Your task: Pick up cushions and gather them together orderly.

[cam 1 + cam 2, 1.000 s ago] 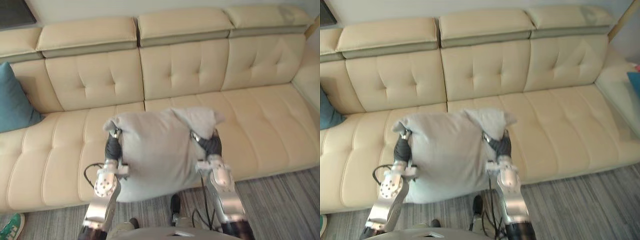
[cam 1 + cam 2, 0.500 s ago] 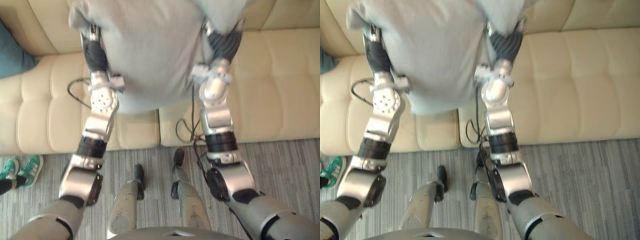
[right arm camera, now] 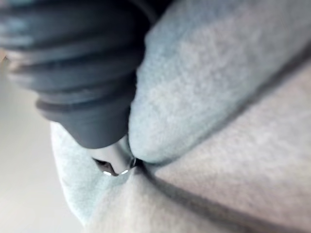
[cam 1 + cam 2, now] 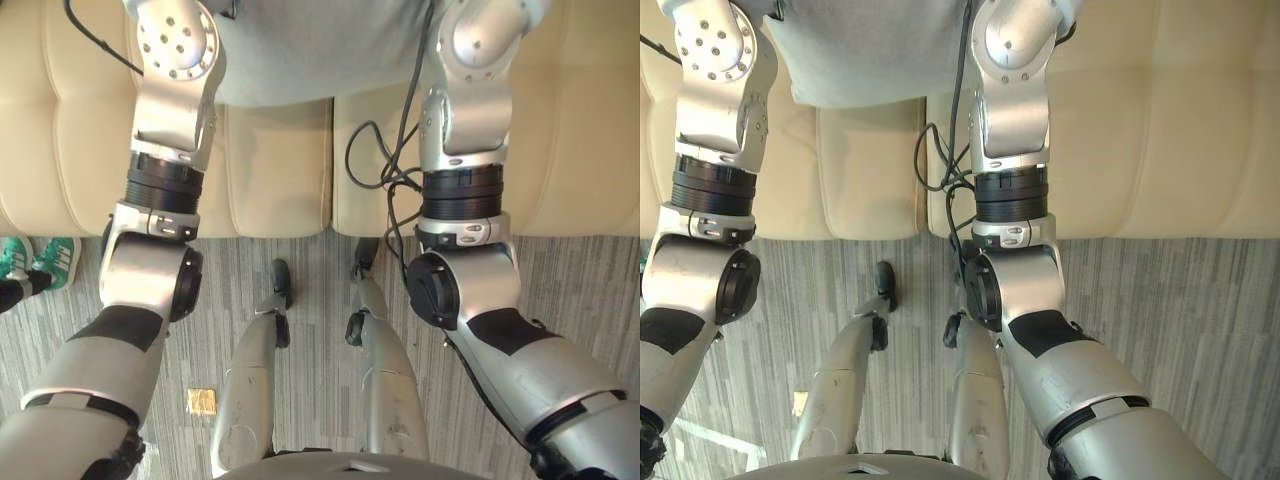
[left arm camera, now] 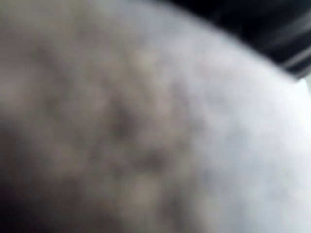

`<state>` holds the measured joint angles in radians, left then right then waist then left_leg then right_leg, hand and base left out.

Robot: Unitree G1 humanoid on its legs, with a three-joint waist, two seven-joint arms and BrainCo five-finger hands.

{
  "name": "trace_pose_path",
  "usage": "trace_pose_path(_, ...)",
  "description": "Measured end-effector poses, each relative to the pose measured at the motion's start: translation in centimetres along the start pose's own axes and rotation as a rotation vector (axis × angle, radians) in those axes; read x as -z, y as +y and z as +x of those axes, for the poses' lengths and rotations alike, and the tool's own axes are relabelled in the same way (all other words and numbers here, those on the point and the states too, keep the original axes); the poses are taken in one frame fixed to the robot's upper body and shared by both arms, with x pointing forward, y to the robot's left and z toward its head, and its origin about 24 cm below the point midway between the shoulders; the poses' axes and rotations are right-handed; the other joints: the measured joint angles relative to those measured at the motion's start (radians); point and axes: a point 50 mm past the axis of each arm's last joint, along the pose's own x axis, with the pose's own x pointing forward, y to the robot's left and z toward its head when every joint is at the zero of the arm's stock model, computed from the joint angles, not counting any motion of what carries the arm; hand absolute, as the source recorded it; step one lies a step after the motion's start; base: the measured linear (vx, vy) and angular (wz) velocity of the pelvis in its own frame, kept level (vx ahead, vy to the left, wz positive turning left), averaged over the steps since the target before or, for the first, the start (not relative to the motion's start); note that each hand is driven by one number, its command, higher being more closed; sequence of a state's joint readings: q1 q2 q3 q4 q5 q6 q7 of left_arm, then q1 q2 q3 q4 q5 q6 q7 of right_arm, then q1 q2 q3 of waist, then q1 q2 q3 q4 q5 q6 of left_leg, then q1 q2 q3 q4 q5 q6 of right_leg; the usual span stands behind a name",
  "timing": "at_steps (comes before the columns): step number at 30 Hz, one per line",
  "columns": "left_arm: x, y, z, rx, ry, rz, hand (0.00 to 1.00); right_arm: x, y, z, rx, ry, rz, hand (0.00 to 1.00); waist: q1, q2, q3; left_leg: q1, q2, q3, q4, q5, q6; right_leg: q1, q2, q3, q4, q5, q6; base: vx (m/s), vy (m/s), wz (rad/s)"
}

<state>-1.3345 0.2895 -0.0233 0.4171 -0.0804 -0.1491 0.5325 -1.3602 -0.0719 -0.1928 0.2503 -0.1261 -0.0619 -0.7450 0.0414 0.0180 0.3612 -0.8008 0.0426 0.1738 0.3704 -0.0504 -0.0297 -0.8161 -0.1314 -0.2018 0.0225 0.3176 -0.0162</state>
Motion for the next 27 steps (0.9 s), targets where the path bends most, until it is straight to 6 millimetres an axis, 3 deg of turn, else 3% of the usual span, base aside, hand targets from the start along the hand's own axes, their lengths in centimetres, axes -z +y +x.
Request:
trace_pose_path(1,-0.4,0.3,0.4,-0.021,-0.006,-0.014,0.0,-0.5,0.5,0.0,0.004,0.001,0.027,1.0,0.005,0.0,0.0,-0.04,0.01,0.015,0.021,-0.006,0.003,-0.034,0.004,0.001,0.011,0.0,0.0,-0.04,0.005,0.01)
trace_pose_path(2,-0.5,0.3,0.5,-0.025,-0.009,-0.018,0.0,-0.6,0.6,0.0,0.006,0.001,0.034,0.0,0.008,0.0,0.0,-0.052,0.012,0.016,0.026,-0.006,0.002,-0.045,0.004,0.001,0.015,0.0,0.0,-0.04,0.004,0.0)
trace_pose_path(13,-0.5,1.3,1.3,-0.138,0.056,-0.093,0.0,-2.1,-0.4,0.6,0.136,0.0,0.117,0.0,0.013,0.0,0.0,-0.145,0.027,0.018,0.042,-0.006,0.002,-0.132,0.012,0.002,0.029,0.0,0.0,-0.01,-0.002,0.02)
trace_pose_path(19,-0.5,2.2,1.6,-0.147,0.058,-0.074,0.0,-3.0,-2.2,1.7,0.166,-0.075,0.098,0.0,0.013,0.0,0.0,-0.14,0.026,0.017,0.026,0.001,-0.003,-0.134,0.012,0.003,0.031,0.0,0.0,0.01,-0.001,0.02)
trace_pose_path(24,0.7,5.5,1.6,-0.136,0.066,0.044,0.0,-2.3,-5.3,2.4,0.166,-0.107,0.029,0.0,0.003,0.0,0.0,-0.113,0.026,0.037,0.026,0.001,-0.003,-0.123,0.011,0.024,0.043,0.0,0.0,-0.01,0.003,-0.07)
trace_pose_path(27,0.9,8.7,1.8,-0.186,0.066,0.101,0.0,-2.0,-7.0,3.0,0.147,-0.107,0.01,0.0,-0.006,0.0,0.0,-0.095,0.031,0.047,0.031,0.0,-0.002,-0.117,0.012,0.034,0.063,-0.001,-0.001,-0.02,-0.003,-0.09)
